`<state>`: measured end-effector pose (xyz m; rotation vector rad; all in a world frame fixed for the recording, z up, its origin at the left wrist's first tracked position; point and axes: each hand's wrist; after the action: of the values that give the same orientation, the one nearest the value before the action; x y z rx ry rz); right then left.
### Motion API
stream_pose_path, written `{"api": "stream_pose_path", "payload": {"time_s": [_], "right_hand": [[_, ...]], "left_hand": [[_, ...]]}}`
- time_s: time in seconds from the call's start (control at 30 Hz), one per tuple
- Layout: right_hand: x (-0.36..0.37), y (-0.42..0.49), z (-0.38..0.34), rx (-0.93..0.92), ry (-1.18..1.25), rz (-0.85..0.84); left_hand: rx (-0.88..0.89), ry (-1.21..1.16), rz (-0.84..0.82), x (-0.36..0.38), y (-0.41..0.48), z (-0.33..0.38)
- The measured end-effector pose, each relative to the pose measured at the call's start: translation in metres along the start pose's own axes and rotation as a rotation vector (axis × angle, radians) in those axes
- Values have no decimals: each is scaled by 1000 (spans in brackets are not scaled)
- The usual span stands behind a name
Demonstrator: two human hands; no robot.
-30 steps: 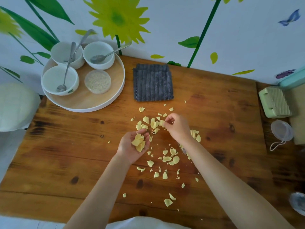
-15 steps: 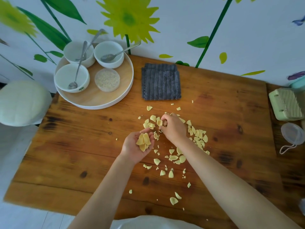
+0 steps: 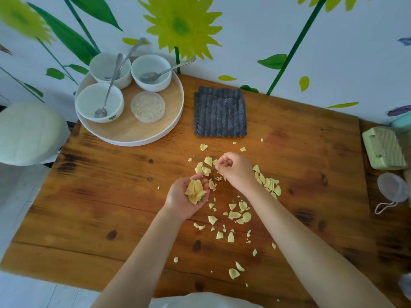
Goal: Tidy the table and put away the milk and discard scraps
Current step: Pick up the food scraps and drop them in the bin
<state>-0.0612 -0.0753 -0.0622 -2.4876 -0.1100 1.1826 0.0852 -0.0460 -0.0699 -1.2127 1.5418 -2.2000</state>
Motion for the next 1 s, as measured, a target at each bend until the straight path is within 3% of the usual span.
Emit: {"api": "stream_pose_path", "payload": {"time_s": [0.27,0.43,0.53,0.63,0.7,0.83,1.0], "right_hand": [[33,35,-11,-39,-327,19],[33,31,-10,-86,-317,3],[24,17,-13,-166,-42,-31],[8,-3,-26,-230,272,-287],[6,-7,-26,-256,188,-357],[16,8,-7,-154,-91,-115],[31,14,1,-147,-331,-83]], "left_hand": [[18,-69,28,-7,-2,8],[45,-67,36,-11,-2,11],[36,-54,38,-12,-2,10],[27,-80,30,-9,-3,7],[26,-89,27,-7,-2,7],[25,-53,23,-9,-2,7],[38,-63,29,-16,-3,10]]}}
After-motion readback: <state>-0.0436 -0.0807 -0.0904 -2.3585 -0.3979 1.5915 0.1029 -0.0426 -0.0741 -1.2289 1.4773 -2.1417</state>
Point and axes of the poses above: each hand's wrist, its own y-axis towards the middle knuckle, its own x-axis out of the palm, z = x × y, and after that the axes turned 4 degrees about -y, right-handed
